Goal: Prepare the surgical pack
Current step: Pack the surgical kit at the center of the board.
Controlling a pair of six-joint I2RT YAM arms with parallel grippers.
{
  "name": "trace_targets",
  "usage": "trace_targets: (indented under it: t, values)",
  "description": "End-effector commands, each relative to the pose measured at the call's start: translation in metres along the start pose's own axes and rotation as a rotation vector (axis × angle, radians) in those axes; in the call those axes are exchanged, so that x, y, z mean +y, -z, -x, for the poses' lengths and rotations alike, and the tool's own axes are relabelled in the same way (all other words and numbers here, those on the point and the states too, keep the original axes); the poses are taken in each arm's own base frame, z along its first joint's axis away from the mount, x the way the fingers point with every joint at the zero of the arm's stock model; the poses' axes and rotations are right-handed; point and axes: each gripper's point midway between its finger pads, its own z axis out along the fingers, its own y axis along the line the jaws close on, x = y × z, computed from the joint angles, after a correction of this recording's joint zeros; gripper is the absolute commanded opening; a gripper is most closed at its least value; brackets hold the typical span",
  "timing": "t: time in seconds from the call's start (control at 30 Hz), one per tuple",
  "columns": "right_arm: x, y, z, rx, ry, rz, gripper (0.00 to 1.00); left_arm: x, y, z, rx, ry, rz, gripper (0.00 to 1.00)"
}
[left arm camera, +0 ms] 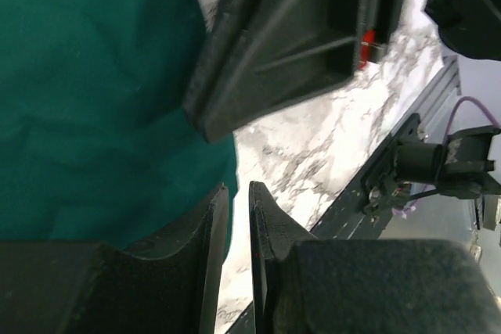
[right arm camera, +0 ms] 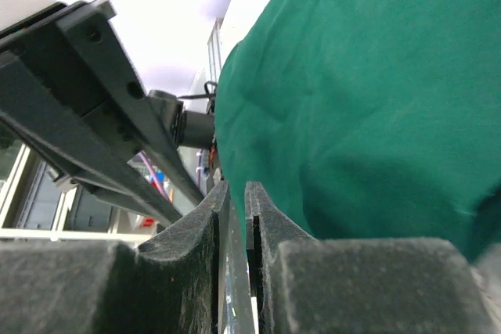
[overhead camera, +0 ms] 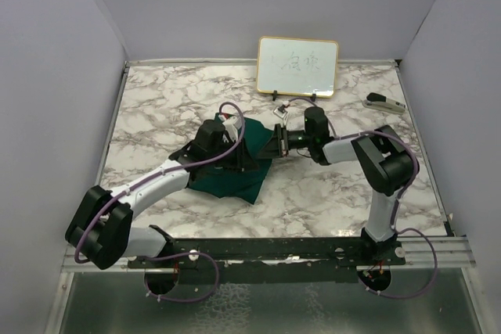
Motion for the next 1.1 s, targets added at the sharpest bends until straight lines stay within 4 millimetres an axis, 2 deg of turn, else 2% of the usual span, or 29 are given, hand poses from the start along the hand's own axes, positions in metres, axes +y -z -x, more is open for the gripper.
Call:
trace_targets:
  t: [0.0, 0.2, 0.3, 0.4, 0.5, 0.63, 0.7, 0.8, 0.93, 1.07]
  values:
    - [-0.007, -0.007, -0.023, 0.027, -0.028, 0.005, 0.16, 0.026, -0.002, -0.02, -0.002, 0.053, 0.062, 0.2]
    - [-0.035, -0.004, -0.047, 0.045, -0.078, -0.055, 0.16, 0.058, 0.001, -0.053, 0.021, 0.123, 0.124, 0.2]
    - [-0.027, -0.001, -0.053, 0.05, -0.089, -0.03, 0.15, 0.057, 0.006, -0.06, 0.017, 0.135, 0.104, 0.2]
    - [-0.019, 0.007, -0.044, 0.034, -0.067, -0.037, 0.15, 0.053, 0.014, -0.065, 0.012, 0.156, 0.078, 0.21]
    - [-0.007, 0.013, -0.023, 0.009, -0.026, -0.045, 0.16, 0.035, 0.025, -0.053, -0.015, 0.166, 0.005, 0.23]
    - [0.0, 0.008, 0.016, -0.02, 0.053, -0.089, 0.16, 0.016, 0.041, -0.017, -0.081, 0.117, -0.019, 0.3]
    - [0.0, 0.001, 0.031, -0.025, 0.057, -0.072, 0.17, 0.013, 0.045, -0.004, -0.099, 0.097, -0.018, 0.3]
    - [-0.005, -0.009, 0.051, -0.039, 0.049, -0.048, 0.17, 0.02, 0.043, 0.001, -0.102, 0.109, 0.001, 0.3]
    - [-0.028, -0.01, 0.061, -0.064, 0.017, -0.049, 0.17, 0.022, 0.047, 0.01, -0.133, 0.115, -0.001, 0.29]
    - [-0.052, -0.004, 0.045, -0.057, -0.033, -0.055, 0.17, 0.03, 0.062, 0.029, -0.185, 0.099, 0.04, 0.32]
